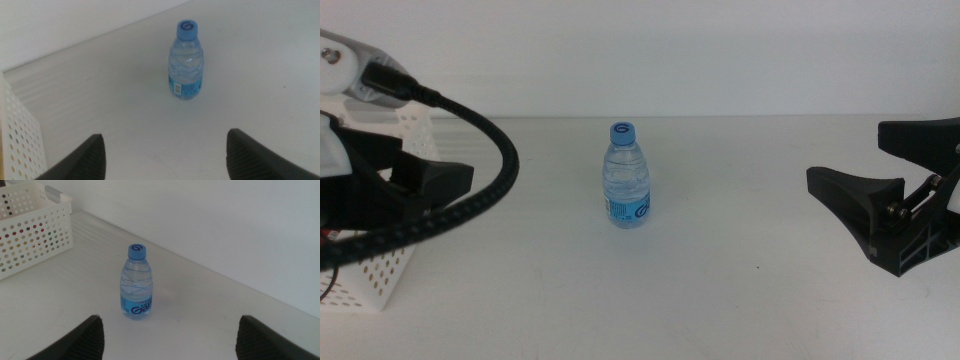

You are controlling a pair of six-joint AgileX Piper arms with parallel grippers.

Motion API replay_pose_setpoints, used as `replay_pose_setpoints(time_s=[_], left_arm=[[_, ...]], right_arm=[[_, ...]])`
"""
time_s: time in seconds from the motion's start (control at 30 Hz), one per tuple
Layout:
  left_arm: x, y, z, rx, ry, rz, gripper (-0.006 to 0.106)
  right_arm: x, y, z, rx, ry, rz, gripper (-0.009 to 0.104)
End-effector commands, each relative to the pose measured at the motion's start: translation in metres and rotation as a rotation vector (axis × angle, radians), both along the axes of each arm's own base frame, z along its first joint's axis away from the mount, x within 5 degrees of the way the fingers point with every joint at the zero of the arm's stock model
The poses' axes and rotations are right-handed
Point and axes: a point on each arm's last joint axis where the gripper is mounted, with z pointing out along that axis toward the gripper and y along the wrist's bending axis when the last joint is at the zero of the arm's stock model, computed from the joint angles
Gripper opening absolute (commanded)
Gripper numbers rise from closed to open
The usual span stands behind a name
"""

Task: Use arms to grab the bottles and put them into the dustbin to the left of the table.

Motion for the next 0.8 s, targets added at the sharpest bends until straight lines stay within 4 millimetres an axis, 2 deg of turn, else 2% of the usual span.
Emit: replay_pose_setpoints(time_s=[0.0, 0.13, 0.27, 0.57, 0.67, 0.77], left_arm=[[0.002, 0.0, 0.018, -0.072, -0.108, 0.027, 0.074], [0.005, -0.003, 0.019, -0.181, -0.079, 0.055, 0.074], [0.014, -0.008, 0.026, -0.304, -0.129, 0.064, 0.074], [0.052, -0.025, 0.039, -0.269, -0.173, -0.042, 0.074], [0.065, -0.03, 0.042, -0.305, -0.158, -0.044, 0.074], [0.077, -0.042, 0.043, -0.306, -0.162, -0.076, 0.074]], right_arm=[[-0.001, 0.001, 0.017, 0.038, -0.1, 0.012, 0.07], [-0.001, 0.001, 0.017, 0.038, -0.1, 0.012, 0.07], [-0.001, 0.001, 0.017, 0.038, -0.1, 0.012, 0.07], [-0.001, 0.001, 0.017, 0.038, -0.1, 0.012, 0.07], [-0.001, 0.001, 0.017, 0.038, -0.1, 0.012, 0.07], [-0.001, 0.001, 0.017, 0.038, -0.1, 0.012, 0.07]])
